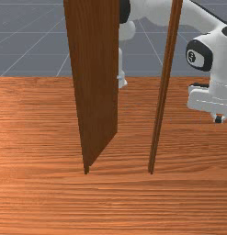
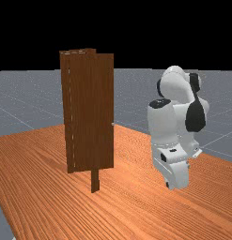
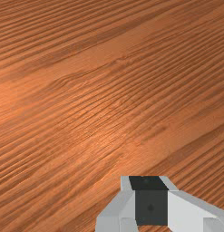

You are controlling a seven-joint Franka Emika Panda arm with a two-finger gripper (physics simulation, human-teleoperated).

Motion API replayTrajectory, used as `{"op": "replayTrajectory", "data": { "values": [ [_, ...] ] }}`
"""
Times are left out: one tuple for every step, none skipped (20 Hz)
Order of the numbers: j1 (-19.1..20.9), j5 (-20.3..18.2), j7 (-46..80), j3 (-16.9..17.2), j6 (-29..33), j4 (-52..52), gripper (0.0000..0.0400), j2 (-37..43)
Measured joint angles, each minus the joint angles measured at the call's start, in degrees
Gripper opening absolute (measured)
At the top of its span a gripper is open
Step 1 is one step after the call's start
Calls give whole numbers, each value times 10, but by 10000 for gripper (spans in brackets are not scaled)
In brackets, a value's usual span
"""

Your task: Open the door

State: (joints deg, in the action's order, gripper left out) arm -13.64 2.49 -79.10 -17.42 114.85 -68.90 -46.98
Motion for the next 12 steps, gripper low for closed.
{"op": "replayTrajectory", "data": {
  "values": [
    [-8, 0, 0, -4, 0, -1, 0, 0],
    [-10, 0, 0, -5, 0, -2, 0, 0],
    [-66, -7, 252, 50, 12, 72, 0, -38],
    [-45, -7, 158, 27, 17, 33, 0, -18],
    [-58, 3, 91, 12, -28, 107, 0, -59],
    [-63, 9, 43, 2, -52, 138, 0, -77],
    [-48, 17, -45, -13, -62, 114, 0, -66],
    [-7, 34, -186, -32, -60, 42, 0, -26],
    [55, 45, -322, -41, -40, -50, 0, 28],
    [128, 50, -458, -38, -21, -127, 0, 78],
    [203, 48, -579, -20, -17, -158, 0, 103],
    [267, 50, -698, -4, -37, -131, 0, 92]
  ]
}}
